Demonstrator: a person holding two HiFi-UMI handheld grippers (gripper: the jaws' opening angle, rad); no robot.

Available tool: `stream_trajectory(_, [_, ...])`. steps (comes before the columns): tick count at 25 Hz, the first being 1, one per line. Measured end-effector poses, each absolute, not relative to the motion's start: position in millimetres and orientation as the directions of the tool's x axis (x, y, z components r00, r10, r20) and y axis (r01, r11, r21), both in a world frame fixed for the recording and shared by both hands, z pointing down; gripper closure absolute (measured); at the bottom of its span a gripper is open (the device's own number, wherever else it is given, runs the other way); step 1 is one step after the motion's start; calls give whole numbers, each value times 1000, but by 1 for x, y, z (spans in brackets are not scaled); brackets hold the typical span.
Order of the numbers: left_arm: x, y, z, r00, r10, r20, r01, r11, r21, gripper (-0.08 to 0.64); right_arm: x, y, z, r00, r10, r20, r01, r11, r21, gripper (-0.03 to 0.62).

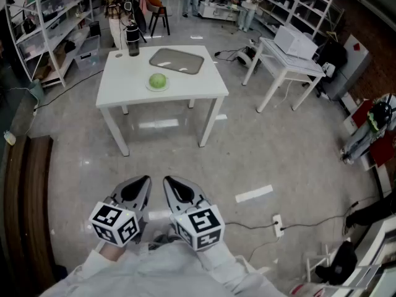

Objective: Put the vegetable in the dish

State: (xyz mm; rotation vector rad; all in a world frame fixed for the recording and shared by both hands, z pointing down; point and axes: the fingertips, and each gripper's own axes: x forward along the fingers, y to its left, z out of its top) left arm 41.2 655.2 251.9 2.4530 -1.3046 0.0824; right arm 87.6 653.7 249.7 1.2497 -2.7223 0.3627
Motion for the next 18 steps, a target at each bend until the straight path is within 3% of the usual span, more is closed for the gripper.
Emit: stream_trajectory(18, [45,653,261,602,-767,222,-783,-514,350,552,85,650,251,-681,-709,183,-731,645,-223,578])
